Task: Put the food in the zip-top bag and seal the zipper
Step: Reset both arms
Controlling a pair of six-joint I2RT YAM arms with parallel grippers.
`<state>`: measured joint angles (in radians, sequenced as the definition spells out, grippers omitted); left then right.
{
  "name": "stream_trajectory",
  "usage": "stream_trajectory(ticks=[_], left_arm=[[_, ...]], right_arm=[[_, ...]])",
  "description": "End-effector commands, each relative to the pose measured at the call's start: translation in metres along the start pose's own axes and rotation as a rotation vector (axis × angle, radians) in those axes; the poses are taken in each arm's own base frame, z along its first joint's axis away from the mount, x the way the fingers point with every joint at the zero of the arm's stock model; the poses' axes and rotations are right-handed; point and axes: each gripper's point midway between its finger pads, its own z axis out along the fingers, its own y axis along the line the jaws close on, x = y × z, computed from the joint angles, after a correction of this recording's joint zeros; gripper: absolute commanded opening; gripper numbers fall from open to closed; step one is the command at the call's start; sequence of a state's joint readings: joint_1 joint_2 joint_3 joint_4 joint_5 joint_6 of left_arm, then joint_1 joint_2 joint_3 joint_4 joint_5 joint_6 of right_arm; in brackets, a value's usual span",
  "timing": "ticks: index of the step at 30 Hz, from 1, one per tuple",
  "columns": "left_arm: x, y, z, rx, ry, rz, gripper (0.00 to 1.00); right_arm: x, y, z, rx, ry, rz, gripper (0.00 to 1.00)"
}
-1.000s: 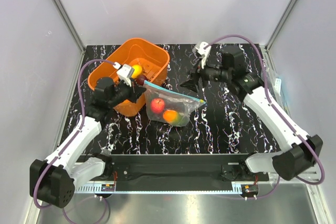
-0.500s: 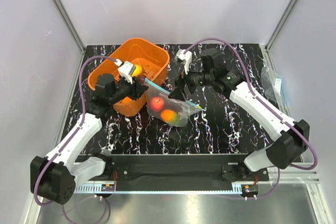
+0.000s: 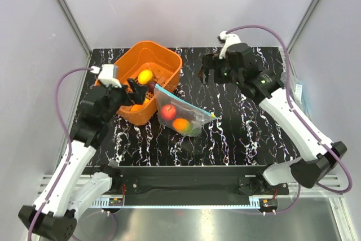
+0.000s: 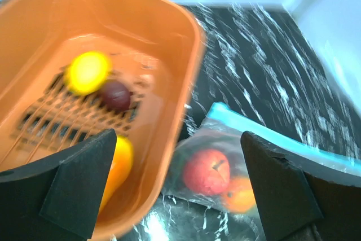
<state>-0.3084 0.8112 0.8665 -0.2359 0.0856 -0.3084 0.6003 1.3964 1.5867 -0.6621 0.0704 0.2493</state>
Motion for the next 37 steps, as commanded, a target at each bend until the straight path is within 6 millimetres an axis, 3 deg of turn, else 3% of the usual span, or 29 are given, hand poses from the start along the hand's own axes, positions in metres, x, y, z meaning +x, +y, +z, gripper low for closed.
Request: stream_trajectory(ticks=[1,3,6,10,11,12,16,21,25,29,37], left_arm=[[-0.029,0.046,-0.041,-0.341,-0.135,-0.210,0.99],[-0.026,0.072,-0.069,-0.534,-0.169,-0.345,0.99],[-0.020,0.080,-0.097,-0.599,-0.174,-0.393,0.99],[0.005,0.083,-0.114,-0.643,-0.138,-0.493,0.99],[0.009,0.083,-0.115,-0.643,-0.134,-0.518,0.99],[0.013,0.079,-0.114,-0.618,-0.119,-0.523,0.99],[0.025,0.072,-0.112,-0.563,-0.087,-0.519,0.99],[0.040,0.049,-0.107,-0.406,0.051,-0.371,0.99],[0.064,0.039,-0.107,-0.312,0.157,-0.277,0.99],[0.078,0.041,-0.111,-0.307,0.171,-0.286,0.99],[0.085,0.038,-0.114,-0.292,0.195,-0.298,0.99]], right_arm=[[-0.013,-0.051,-0.038,0.294,-0.109,0.099,1.00],[-0.011,-0.069,-0.055,0.389,-0.150,0.129,1.00],[-0.001,-0.093,-0.080,0.492,-0.207,0.183,1.00],[0.025,-0.105,-0.102,0.512,-0.225,0.247,1.00],[0.041,-0.108,-0.101,0.519,-0.209,0.271,1.00],[0.045,-0.109,-0.111,0.504,-0.227,0.292,1.00],[0.080,-0.117,-0.117,0.504,-0.185,0.307,1.00],[0.111,-0.124,-0.123,0.530,-0.129,0.346,1.00],[0.132,-0.128,-0.125,0.542,-0.098,0.382,1.00],[0.142,-0.130,-0.129,0.538,-0.100,0.395,1.00],[0.150,-0.133,-0.132,0.560,-0.084,0.418,1.00]])
